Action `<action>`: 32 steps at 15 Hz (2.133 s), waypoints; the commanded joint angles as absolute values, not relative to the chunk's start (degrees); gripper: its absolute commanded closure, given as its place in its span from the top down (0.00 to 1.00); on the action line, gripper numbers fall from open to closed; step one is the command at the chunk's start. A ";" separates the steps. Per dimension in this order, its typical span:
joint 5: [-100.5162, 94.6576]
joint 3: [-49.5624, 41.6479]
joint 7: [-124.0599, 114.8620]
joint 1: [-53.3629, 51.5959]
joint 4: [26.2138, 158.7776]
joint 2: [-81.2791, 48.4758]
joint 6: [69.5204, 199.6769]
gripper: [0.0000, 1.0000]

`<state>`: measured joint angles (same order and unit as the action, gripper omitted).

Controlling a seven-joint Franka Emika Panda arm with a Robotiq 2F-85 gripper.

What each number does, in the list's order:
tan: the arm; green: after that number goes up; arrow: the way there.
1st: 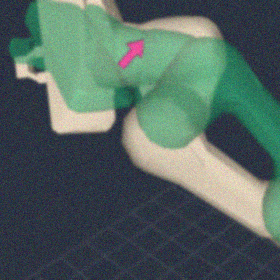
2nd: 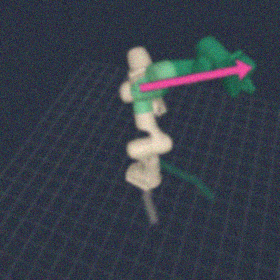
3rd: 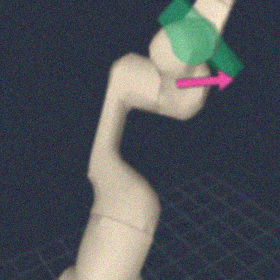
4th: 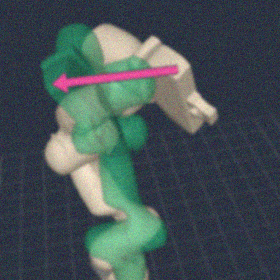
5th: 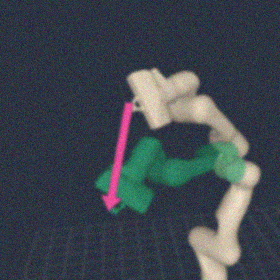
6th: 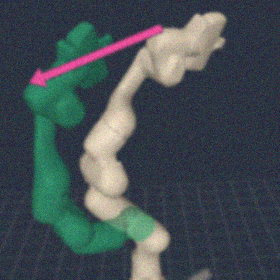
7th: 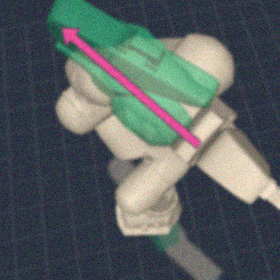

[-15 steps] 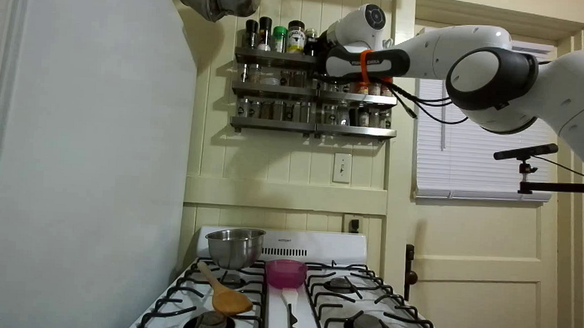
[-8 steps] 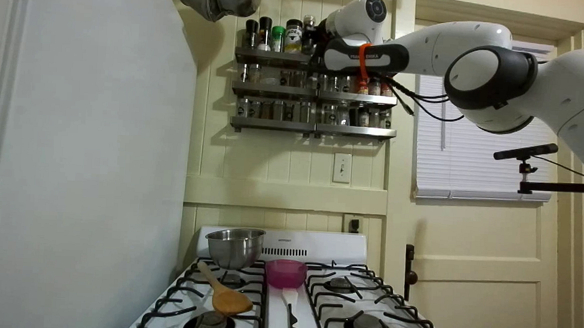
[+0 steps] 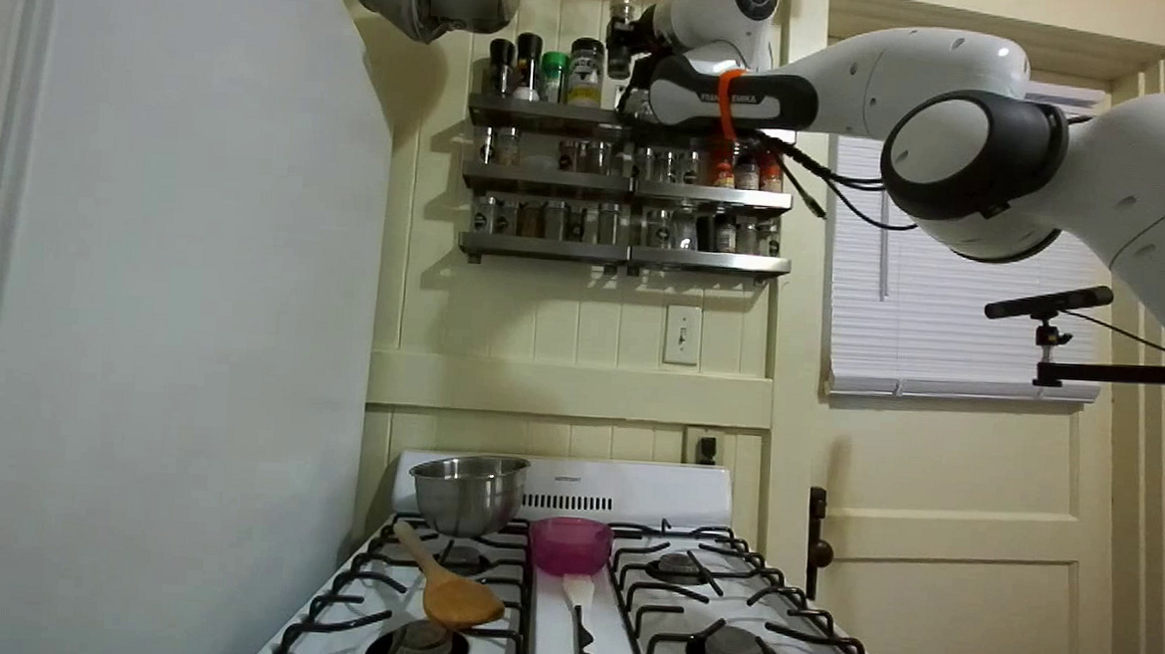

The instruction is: Put one glass jar from the topmost shelf in the purple bowl.

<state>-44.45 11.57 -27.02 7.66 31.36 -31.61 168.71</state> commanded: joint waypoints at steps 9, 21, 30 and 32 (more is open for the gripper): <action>-26.43 35.26 -13.74 11.78 43.26 -19.88 159.04 0.25; 3.00 50.04 8.38 37.94 60.04 -7.28 149.95 0.25; 39.05 51.89 30.96 51.17 70.17 4.57 144.48 0.25; 45.93 48.37 35.04 52.45 73.69 8.67 140.97 0.25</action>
<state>35.87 52.66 29.64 48.92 67.38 0.83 145.43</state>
